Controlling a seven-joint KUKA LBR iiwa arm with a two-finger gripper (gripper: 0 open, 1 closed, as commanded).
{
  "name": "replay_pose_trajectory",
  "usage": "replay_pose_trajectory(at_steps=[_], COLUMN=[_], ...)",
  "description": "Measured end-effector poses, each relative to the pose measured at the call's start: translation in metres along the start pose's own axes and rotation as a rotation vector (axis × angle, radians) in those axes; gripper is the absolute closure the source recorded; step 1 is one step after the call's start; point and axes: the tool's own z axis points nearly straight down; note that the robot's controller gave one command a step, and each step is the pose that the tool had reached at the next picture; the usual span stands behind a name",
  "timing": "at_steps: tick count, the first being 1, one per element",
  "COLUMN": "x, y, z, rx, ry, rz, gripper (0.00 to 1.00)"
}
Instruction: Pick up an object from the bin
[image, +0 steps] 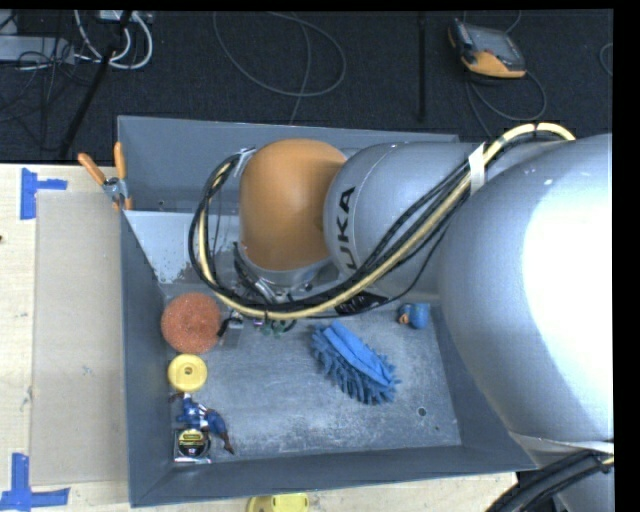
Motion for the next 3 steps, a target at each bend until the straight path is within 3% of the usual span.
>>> replay_pose_trajectory(at_steps=[1,2,3], x=[0.015,0.015,0.036], y=[0.008,0.007,0.015], z=[-0.056,-0.056,-0.083], rx=[-0.001,-0.001,-0.002], ry=[-0.002,-0.002,-0.004], rz=[-0.068,-0.067,-0.081], gripper=[1.0,1.0,1.0])
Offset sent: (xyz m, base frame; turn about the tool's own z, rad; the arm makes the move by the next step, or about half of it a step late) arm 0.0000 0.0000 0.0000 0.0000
